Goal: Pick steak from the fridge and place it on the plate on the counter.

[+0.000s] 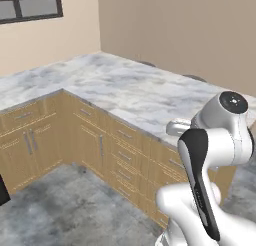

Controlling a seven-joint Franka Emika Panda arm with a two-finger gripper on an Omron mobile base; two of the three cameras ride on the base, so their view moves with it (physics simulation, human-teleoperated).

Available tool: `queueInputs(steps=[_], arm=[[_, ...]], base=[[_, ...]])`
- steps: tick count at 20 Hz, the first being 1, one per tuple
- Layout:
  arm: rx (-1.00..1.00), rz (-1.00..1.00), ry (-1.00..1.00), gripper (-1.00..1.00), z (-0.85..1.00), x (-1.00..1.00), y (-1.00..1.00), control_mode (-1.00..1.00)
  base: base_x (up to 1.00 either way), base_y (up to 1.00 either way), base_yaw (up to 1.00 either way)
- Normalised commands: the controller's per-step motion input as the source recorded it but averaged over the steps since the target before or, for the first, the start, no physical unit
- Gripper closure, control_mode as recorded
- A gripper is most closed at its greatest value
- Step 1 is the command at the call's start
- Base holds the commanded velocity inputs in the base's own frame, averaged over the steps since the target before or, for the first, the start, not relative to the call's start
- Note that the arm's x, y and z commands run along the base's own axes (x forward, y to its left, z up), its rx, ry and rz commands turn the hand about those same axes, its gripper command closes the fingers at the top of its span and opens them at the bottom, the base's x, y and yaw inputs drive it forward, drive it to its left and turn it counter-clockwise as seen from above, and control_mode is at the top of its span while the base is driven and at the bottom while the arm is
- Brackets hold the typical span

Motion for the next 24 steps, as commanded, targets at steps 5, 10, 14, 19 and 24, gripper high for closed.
queueInputs(steps=[5,10,14,19,24], arm=[[0.0,0.0,0.0,1.0,0.0,0.0,0.0,1.0],[0.0,0.0,0.0,1.0,0.0,0.0,0.0,1.0],[0.0,0.0,0.0,1.0,0.0,0.0,0.0,1.0],[0.0,0.0,0.0,1.0,0.0,0.0,0.0,1.0],[0.0,0.0,0.0,1.0,0.0,0.0,0.0,1.0]], base=[[0.29,0.06,0.36],[0.28,0.21,0.34],[0.84,0.25,0.44],[0.93,0.24,0.4],[0.89,0.03,0.32]])
